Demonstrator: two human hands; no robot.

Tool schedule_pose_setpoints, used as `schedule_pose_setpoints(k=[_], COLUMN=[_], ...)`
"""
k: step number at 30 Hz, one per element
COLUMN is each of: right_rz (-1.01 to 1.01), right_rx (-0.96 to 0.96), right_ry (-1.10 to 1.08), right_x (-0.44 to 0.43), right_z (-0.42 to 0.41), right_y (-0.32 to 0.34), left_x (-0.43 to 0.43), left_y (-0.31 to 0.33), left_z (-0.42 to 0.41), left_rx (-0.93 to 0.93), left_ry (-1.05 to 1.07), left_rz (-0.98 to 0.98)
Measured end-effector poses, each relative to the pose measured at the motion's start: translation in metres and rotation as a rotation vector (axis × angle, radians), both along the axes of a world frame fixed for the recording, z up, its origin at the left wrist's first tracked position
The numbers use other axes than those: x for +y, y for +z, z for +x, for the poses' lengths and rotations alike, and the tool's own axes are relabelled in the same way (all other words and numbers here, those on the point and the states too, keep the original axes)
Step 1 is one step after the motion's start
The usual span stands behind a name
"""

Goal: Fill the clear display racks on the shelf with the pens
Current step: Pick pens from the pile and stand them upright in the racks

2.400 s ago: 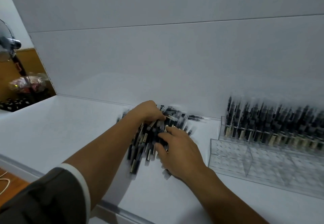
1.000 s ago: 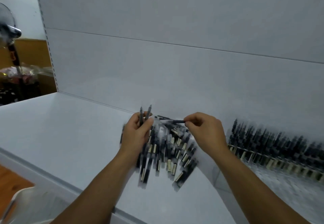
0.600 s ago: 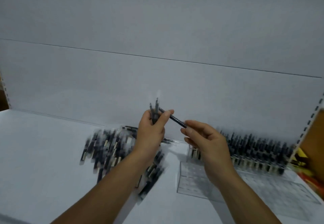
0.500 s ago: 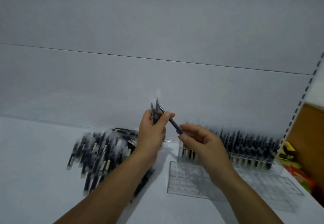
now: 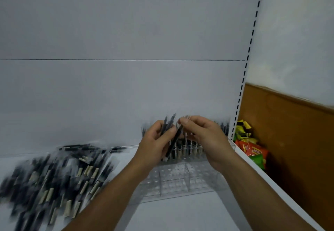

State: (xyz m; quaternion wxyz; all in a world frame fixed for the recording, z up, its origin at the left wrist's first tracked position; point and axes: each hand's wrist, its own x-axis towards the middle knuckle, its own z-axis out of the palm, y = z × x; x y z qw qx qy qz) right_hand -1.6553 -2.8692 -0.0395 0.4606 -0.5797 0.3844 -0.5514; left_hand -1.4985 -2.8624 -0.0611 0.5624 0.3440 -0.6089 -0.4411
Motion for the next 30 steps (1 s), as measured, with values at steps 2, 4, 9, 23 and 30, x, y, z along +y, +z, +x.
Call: schedule_pose_setpoints(k=[2,4,9,23,30], right_rz=[-0.01,-0.056,-0.195,-0.212,-0.225], right_rx=[-0.091,-0.107,0.137,0.451,0.519], right_ry=[-0.133,-0.258,-0.348,-0.31,-0.334], right_x=[-0.005,-0.012,-0.028,-0.044,-0.042], right_z=[-0.011,-0.02,-0.024,-0.021,-0.022], right_y=[0.004,0.009,0.014,-0.005,-0.003], left_x=[-0.003,-0.006,-0.006,-0.004,-0.005], left_y=[-0.006,-0.009,-0.011,-0.017,-0.019], left_z=[0.004,0.01,0.011,0.008,0.007], left_rx=[-0.041,0.026,0.039,-0.035,-0.035], left_ry=[0.088,0.132,0.116,0.083,0.083], left_rz=[0.029,0.063,0.112,0.088,0.093])
